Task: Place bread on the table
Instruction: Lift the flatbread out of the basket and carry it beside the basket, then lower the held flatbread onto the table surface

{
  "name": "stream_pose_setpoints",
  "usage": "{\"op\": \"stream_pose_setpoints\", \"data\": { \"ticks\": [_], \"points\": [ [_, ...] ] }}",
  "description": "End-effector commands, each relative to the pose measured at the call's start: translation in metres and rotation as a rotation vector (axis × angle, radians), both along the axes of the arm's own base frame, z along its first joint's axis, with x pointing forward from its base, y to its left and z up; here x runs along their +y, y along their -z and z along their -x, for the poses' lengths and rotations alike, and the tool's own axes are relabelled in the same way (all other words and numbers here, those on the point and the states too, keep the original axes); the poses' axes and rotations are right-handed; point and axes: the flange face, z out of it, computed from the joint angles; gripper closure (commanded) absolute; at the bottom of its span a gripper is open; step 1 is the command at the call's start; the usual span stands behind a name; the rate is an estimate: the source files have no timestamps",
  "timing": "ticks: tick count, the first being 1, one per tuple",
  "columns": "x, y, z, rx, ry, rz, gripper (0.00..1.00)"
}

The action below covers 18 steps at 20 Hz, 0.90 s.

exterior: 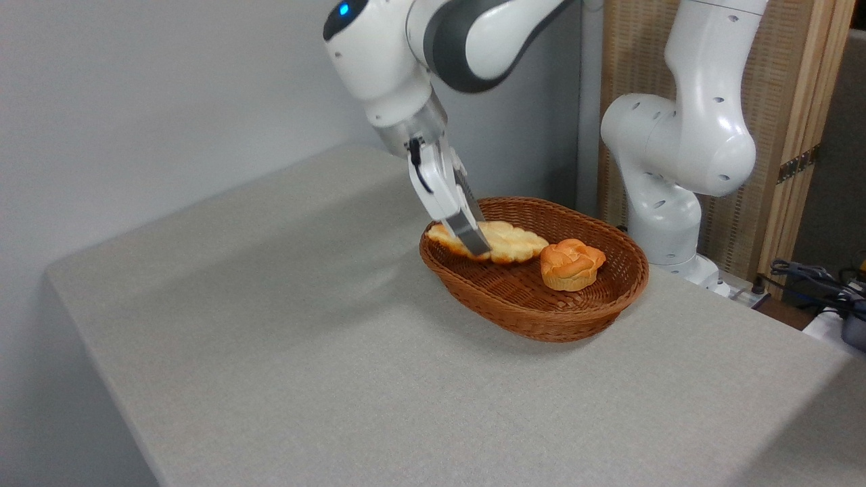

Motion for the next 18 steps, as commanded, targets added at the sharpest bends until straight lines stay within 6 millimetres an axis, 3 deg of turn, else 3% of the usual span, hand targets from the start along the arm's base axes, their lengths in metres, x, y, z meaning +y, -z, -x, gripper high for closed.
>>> {"op": "stream_pose_setpoints", "data": {
  "ticks": [1, 6, 9, 16, 18],
  "points": [
    [0.000, -0.034, -0.005, -0.020, 0.020, 0.028, 0.62],
    [-0.003, -0.064, -0.031, -0.154, -0.035, 0.118, 0.62],
    [0.004, -0.080, -0.062, -0.234, -0.128, 0.158, 0.61],
    [0.006, -0.080, -0.131, -0.258, -0.405, 0.180, 0.54],
    [0.002, -0.066, -0.140, -0.228, -0.470, 0.192, 0.41]
  ]
}}
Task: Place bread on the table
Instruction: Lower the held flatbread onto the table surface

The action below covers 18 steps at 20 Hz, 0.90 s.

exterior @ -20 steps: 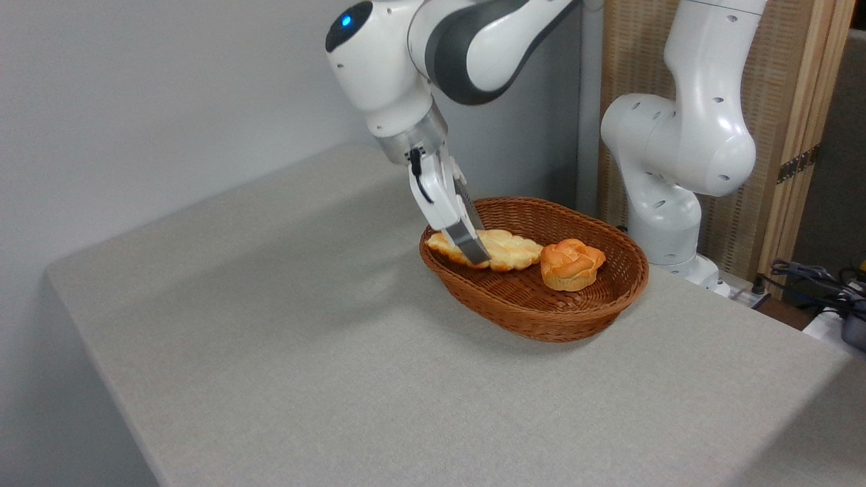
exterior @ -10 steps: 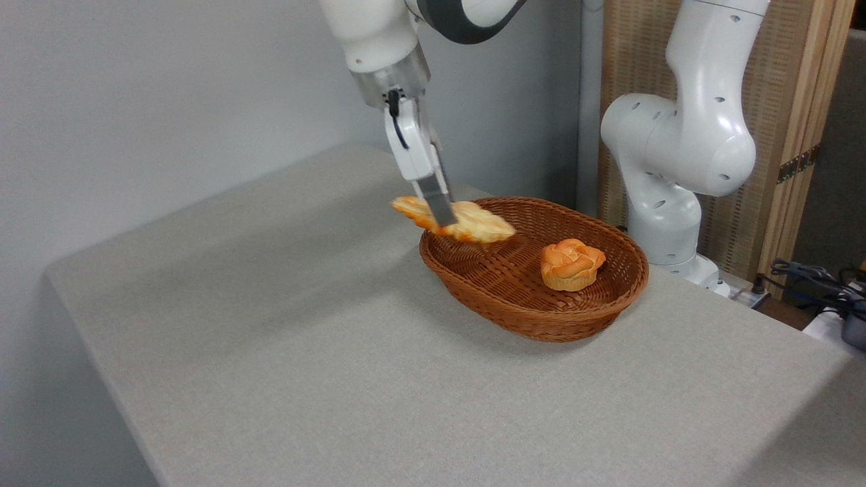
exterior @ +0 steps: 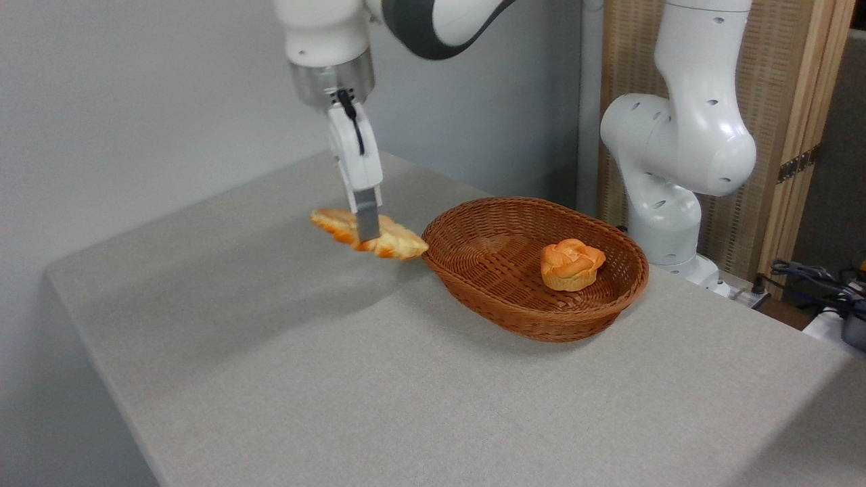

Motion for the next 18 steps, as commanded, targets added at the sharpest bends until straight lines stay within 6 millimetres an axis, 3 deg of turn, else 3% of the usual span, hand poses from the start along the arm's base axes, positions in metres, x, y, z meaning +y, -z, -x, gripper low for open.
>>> {"op": "stream_pose_setpoints", "data": {
  "ticks": [1, 2, 5, 8, 18],
  "points": [
    [-0.003, 0.020, -0.031, 0.047, -0.140, 0.067, 0.17],
    [-0.005, 0.029, -0.036, 0.062, -0.176, 0.065, 0.00],
    [-0.014, 0.060, -0.045, 0.107, -0.198, 0.044, 0.00],
    [-0.016, 0.074, -0.048, 0.129, -0.194, 0.031, 0.00],
    [-0.014, 0.070, -0.045, 0.108, -0.151, -0.048, 0.00]
  ]
}}
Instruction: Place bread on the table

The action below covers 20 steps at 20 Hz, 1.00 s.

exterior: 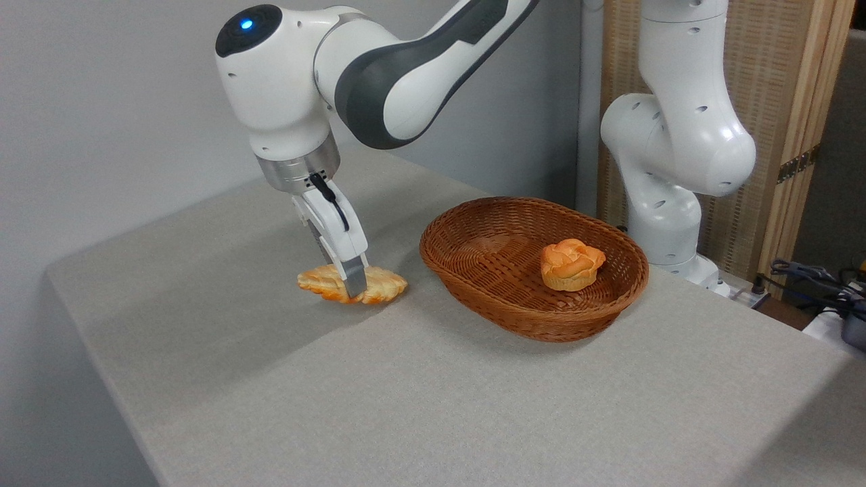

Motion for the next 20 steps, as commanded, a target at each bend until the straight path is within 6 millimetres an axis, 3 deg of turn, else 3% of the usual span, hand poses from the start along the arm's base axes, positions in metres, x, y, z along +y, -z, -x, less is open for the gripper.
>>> {"op": "stream_pose_setpoints", "data": {
  "ticks": [1, 6, 10, 14, 15, 20],
  "points": [
    [-0.002, -0.006, 0.001, -0.009, 0.003, -0.027, 0.00],
    [-0.002, -0.023, 0.006, -0.046, 0.016, -0.049, 0.00],
    [0.000, -0.095, 0.014, -0.172, -0.011, -0.035, 0.00],
    [0.003, -0.154, 0.020, -0.239, -0.040, -0.080, 0.00],
    [0.005, -0.166, 0.020, -0.249, -0.042, -0.085, 0.00],
    [0.035, -0.187, 0.024, -0.205, -0.080, -0.100, 0.00]
  ]
}}
